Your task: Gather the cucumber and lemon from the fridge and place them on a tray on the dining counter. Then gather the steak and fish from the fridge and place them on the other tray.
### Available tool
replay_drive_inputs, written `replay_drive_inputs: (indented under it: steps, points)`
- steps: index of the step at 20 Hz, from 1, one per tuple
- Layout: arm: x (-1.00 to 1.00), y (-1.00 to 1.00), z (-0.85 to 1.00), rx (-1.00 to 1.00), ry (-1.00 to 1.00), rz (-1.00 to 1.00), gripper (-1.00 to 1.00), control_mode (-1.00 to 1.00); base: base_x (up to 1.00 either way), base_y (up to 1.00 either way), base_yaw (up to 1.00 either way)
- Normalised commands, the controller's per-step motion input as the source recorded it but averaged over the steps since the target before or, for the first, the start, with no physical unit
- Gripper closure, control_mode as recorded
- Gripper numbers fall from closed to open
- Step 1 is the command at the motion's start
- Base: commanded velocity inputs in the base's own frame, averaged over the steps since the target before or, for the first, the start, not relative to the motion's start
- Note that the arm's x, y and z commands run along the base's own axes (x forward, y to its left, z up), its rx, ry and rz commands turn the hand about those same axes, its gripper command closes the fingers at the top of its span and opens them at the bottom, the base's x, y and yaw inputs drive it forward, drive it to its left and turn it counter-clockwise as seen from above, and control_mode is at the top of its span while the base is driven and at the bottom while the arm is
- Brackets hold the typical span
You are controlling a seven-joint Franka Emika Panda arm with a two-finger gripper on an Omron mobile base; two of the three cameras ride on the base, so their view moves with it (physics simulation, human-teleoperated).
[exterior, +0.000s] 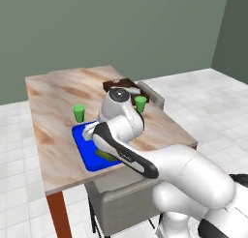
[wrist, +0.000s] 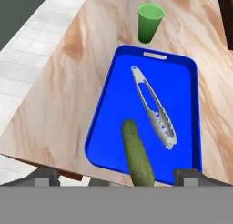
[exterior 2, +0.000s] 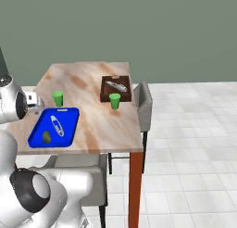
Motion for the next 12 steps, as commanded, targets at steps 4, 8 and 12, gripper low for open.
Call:
replay_drive_inputs:
  steps: [4, 8, 12]
  points:
    - [-0.89, -0.61, 0.72, 0.02, 0.00, 0.00, -1.00, -1.00, 0.00, 0.00, 0.00]
    - [-0.83, -0.73, 0.75, 0.02, -0.01, 0.00, -1.00, -1.00, 0.00, 0.00, 0.00]
    - [-0.81, -0.83, 0.66, 0.03, -0.01, 0.00, -1.00, -1.00, 0.00, 0.00, 0.00]
